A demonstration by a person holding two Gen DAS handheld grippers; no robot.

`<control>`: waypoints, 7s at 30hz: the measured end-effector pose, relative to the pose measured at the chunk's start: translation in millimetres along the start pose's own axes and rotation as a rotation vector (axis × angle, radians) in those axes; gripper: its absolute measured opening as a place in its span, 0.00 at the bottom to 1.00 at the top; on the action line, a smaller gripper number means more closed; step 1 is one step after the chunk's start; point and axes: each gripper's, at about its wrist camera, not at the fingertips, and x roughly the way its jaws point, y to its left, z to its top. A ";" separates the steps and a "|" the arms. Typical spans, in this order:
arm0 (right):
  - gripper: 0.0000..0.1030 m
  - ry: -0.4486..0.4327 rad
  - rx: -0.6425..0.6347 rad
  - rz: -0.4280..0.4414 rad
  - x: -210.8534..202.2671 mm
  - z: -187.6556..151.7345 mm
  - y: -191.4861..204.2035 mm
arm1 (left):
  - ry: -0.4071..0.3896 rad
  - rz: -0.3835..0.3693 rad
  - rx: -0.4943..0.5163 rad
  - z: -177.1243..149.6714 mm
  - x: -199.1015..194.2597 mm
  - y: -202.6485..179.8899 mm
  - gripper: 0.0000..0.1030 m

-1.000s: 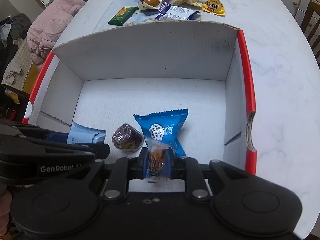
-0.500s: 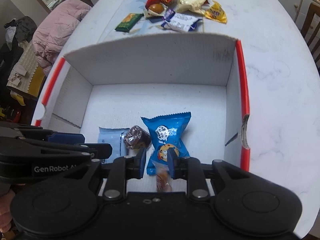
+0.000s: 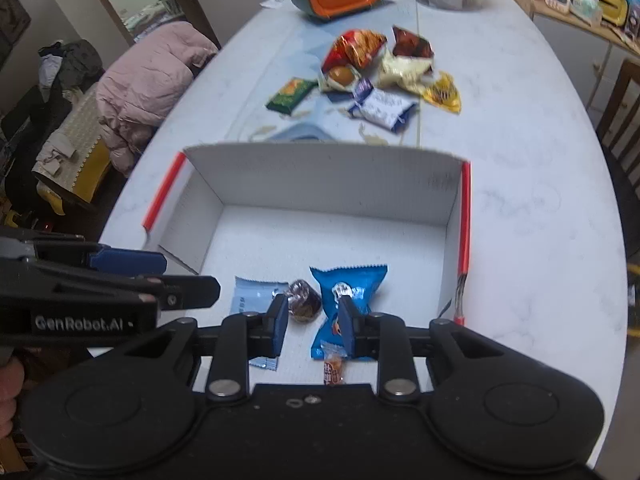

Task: Organize snacks
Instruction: 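Lower both held snacks into the white box and open both tools, then lift both tools away from the box and move over the snack pile, then grasp green cracker packet with left tool while right tool grasps yellow candy, then carry both held snacks back over the white box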

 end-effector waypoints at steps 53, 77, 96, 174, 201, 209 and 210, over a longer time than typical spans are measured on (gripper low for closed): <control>0.98 -0.069 0.002 -0.033 28.6 237.2 -114.4 | -0.118 0.252 0.012 258.8 25.5 45.0 0.70; 0.89 0.154 0.081 -0.089 184.2 253.3 -176.4 | 0.182 0.282 -0.034 298.9 203.9 98.0 0.70; 0.71 0.187 0.072 -0.091 218.3 250.9 -174.9 | 0.232 0.268 -0.054 292.0 250.9 112.1 0.70; 0.32 -0.156 -0.091 0.022 -63.1 140.1 -52.5 | -0.172 0.173 0.027 147.9 -80.5 7.9 0.43; 0.32 0.065 -0.108 0.052 -5.5 16.3 -12.0 | 0.057 0.137 0.059 9.3 -23.8 2.7 0.43; 0.32 0.138 -0.093 0.026 34.0 -7.0 -8.8 | 0.103 0.163 0.078 -2.7 10.6 -2.7 0.43; 0.32 0.146 -0.094 0.022 38.2 -9.2 -8.2 | 0.109 0.170 0.084 -3.5 15.2 -3.4 0.43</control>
